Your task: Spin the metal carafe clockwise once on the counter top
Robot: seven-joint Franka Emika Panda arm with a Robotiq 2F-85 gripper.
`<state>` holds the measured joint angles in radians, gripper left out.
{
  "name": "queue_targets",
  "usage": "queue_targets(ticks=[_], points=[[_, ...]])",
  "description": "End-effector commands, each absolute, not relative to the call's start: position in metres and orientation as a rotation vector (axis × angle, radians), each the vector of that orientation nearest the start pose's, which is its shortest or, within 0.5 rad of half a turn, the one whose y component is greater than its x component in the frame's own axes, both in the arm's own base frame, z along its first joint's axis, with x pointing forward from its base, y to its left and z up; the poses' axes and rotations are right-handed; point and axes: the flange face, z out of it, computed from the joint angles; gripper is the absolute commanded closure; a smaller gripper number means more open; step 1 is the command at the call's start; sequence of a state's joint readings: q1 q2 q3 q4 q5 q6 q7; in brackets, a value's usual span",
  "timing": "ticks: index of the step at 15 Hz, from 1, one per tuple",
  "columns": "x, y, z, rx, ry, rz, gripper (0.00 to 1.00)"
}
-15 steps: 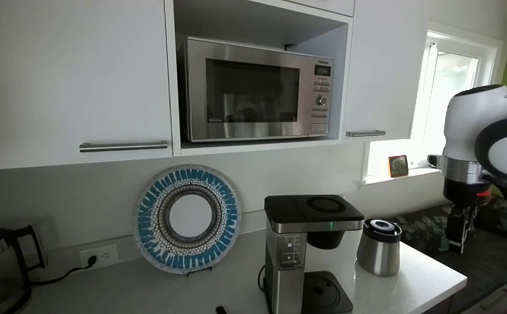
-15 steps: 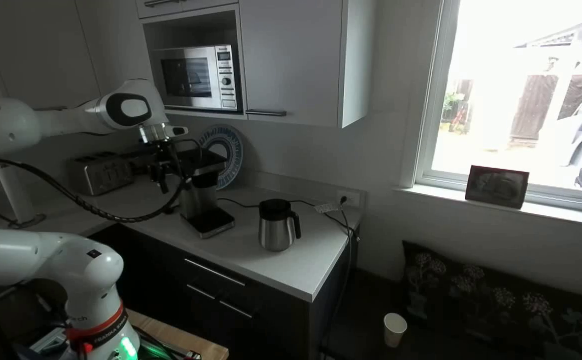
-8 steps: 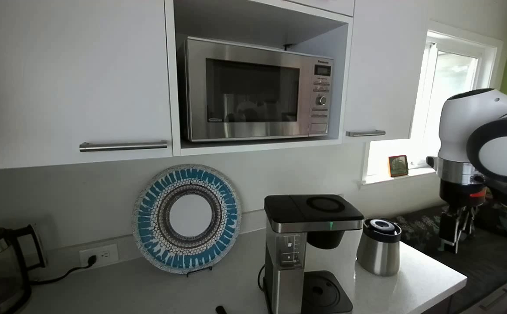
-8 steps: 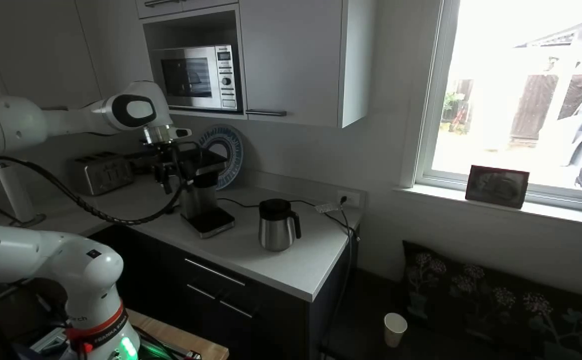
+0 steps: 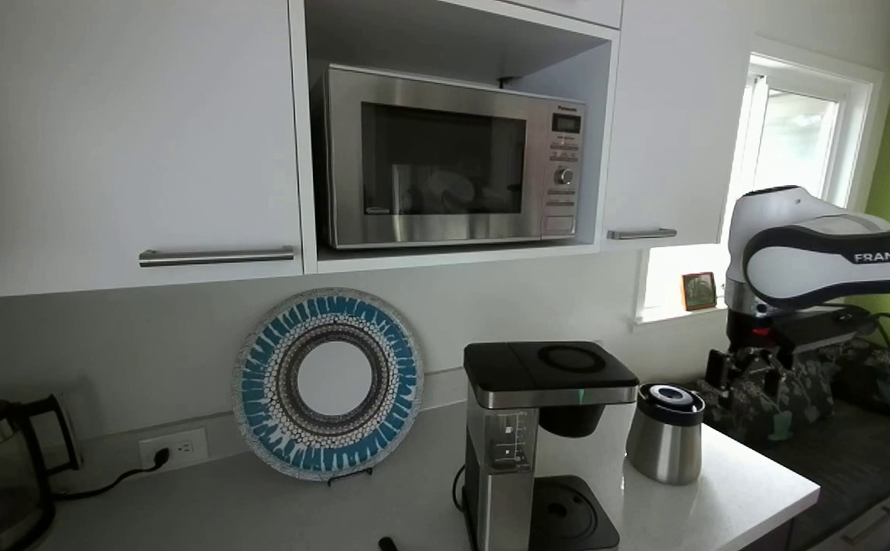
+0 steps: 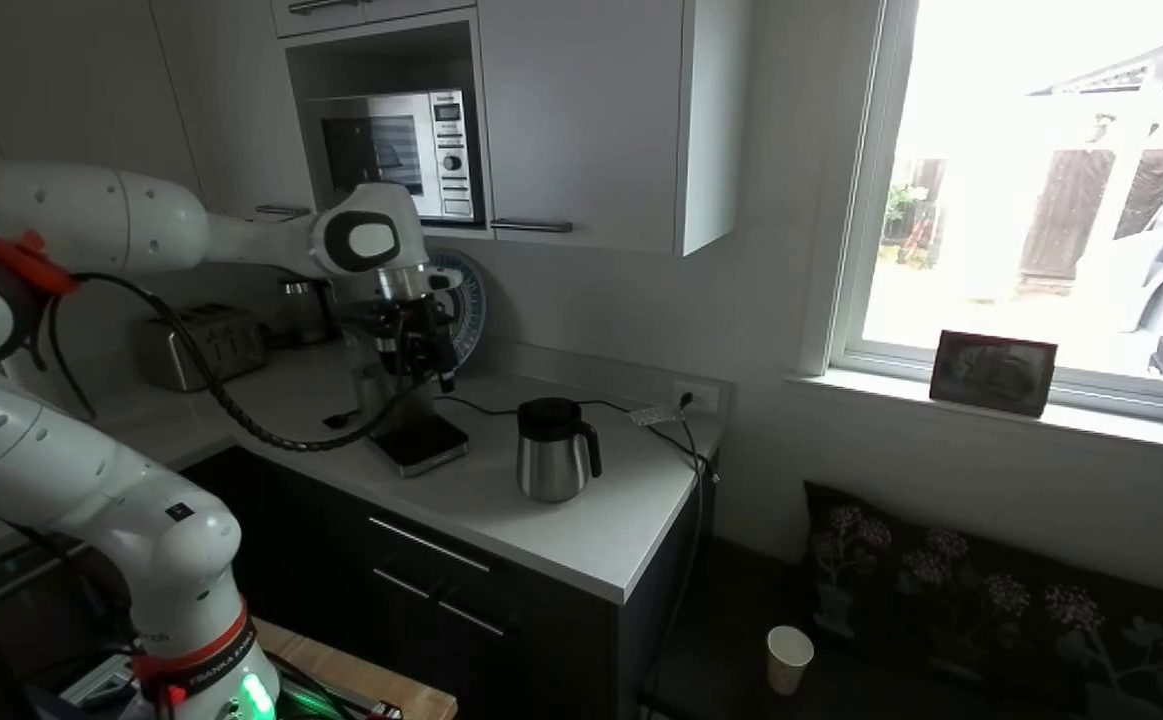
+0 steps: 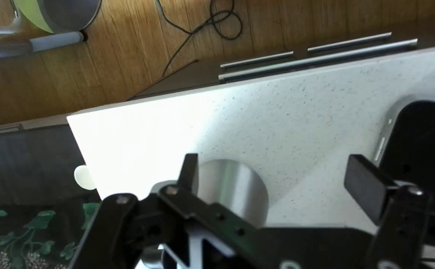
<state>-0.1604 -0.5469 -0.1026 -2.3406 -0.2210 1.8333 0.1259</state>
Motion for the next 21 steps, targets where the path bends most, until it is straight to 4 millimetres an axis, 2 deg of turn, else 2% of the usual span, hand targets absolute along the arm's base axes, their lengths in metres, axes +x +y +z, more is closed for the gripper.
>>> queue_targets(ticks=[1,3,4,6,9,11,12,17,21], points=[[0.405,-0.16,0.521,-3.202,0.695,0.039,0.0],[0.418,-0.173,0.505,-3.159,0.779,0.12,0.0],[0.4,-0.162,0.518,-3.208,0.687,0.05,0.0],[0.407,-0.166,0.509,-3.206,0.696,0.083,0.0],[0.406,-0.164,0.516,-3.209,0.691,0.06,0.0],[0.416,-0.181,0.512,-3.133,0.946,0.097,0.0],[0.421,-0.19,0.51,-3.115,1.027,0.032,0.0],[0.445,-0.232,0.493,-2.95,1.436,-0.073,0.0],[0.466,-0.261,0.483,-2.764,1.728,-0.097,0.0]])
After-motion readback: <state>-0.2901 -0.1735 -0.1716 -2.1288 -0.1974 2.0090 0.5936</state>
